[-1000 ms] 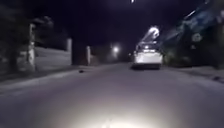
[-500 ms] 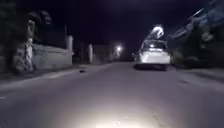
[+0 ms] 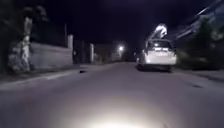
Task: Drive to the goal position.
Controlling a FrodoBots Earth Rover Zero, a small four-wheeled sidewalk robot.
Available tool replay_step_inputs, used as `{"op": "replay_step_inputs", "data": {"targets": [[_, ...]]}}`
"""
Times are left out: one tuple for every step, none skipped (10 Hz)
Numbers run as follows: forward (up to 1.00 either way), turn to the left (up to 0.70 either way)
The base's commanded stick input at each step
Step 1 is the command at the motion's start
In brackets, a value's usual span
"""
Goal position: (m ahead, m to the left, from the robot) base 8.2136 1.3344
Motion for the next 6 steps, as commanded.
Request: {"op": "replay_step_inputs", "data": {"targets": [[1.0,-0.4],[1.0,-0.4],[1.0,-0.4],[1.0,-0.4],[1.0,-0.4],[1.0,-0.27]]}}
